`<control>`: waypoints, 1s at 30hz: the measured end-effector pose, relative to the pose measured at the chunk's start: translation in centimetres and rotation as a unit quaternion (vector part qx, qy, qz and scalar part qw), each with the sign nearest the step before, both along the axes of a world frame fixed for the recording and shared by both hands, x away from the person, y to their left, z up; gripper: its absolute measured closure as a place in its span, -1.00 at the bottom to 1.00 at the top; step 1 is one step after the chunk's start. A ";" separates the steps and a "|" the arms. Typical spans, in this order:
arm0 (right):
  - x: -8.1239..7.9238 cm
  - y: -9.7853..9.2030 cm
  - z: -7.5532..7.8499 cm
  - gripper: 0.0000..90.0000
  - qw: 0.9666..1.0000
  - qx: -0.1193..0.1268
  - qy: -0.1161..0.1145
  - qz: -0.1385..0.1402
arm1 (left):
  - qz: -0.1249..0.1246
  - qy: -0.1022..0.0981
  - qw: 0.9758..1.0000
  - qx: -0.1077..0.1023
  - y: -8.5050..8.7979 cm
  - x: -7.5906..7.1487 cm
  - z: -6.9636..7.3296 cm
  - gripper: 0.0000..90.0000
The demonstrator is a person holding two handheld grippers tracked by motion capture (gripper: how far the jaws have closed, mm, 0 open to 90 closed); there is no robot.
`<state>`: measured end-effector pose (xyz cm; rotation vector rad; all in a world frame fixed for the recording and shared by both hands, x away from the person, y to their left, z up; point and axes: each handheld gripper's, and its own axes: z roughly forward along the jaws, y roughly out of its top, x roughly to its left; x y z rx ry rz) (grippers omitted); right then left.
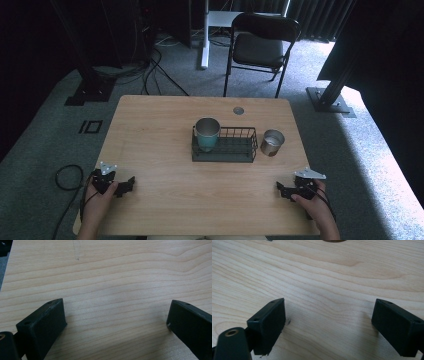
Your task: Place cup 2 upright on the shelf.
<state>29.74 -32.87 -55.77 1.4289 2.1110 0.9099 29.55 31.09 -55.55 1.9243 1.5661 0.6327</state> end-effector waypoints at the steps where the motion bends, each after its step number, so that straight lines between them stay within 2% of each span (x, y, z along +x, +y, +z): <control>1: 0.0 0.0 0.0 -0.74 1.000 0.000 0.000 0.000 | 0.000 0.000 1.000 0.000 0.0 0.0 0.0 -0.94; 18: 0.2 0.3 0.0 -0.75 1.000 -0.001 -0.001 -0.007 | 0.000 0.000 1.000 0.000 0.0 0.0 0.0 -0.94; 30: 0.7 0.5 0.1 -0.74 1.000 -0.005 -0.012 -0.009 | -0.001 0.000 1.000 0.000 0.0 0.0 0.0 -0.94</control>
